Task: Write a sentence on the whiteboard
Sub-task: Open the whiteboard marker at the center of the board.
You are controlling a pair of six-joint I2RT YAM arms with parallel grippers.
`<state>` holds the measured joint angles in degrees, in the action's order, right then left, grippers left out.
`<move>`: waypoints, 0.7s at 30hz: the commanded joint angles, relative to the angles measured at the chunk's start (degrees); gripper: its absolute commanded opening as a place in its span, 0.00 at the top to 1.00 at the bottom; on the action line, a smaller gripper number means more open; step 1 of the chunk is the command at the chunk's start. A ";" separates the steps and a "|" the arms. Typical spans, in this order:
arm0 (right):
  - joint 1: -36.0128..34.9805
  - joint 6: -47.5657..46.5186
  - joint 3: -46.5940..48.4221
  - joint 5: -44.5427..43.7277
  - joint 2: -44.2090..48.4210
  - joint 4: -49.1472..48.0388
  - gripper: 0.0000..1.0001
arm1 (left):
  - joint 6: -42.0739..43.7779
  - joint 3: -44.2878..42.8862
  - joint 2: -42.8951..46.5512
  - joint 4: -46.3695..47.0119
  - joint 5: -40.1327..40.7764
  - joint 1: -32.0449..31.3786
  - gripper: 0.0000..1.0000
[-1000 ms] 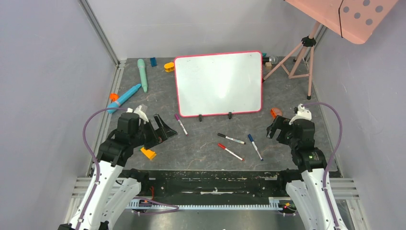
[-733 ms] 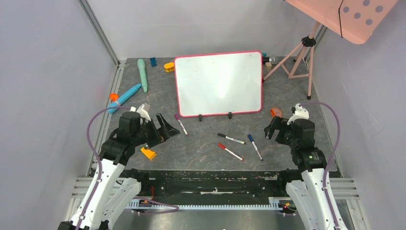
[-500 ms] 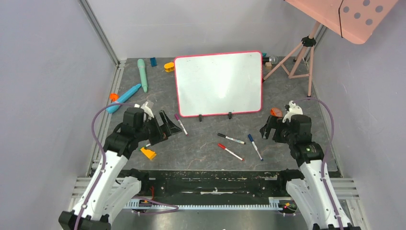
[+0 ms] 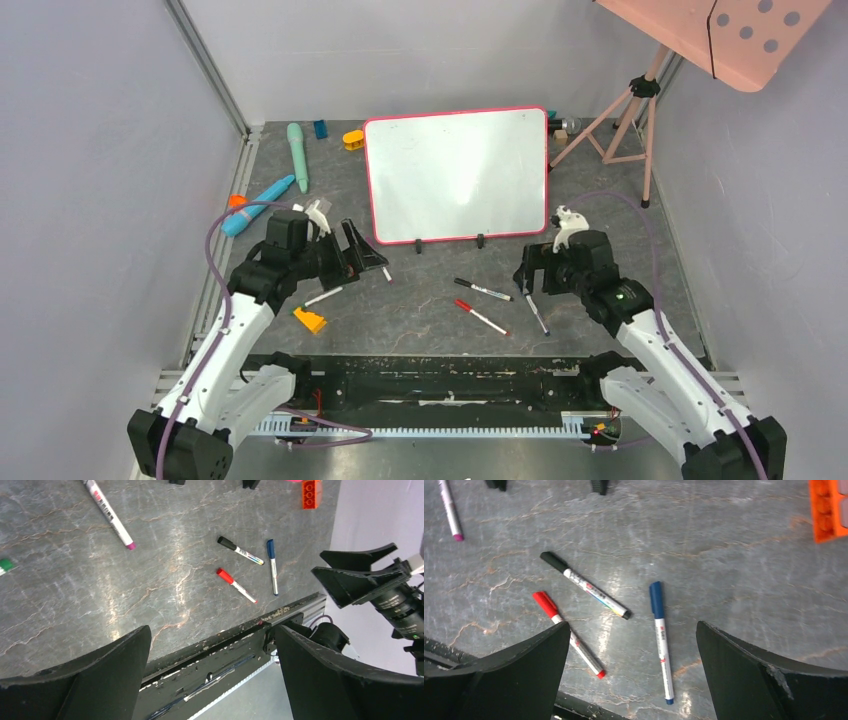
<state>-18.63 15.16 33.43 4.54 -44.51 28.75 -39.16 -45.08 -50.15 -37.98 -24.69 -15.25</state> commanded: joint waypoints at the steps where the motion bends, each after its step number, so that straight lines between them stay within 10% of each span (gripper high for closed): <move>1: -5.90 2.00 2.17 -4.18 -1.89 -5.32 0.01 | -1.44 1.11 0.66 7.03 -4.51 -0.79 0.00; 21: -23.84 0.50 4.77 -11.87 -10.18 -7.77 0.13 | -3.57 5.83 5.68 8.86 -1.91 -2.34 0.00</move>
<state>-41.43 16.84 35.68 -7.49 -53.52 23.83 -41.25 -39.44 -46.87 -29.93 -27.07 -17.39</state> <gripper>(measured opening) 0.887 0.993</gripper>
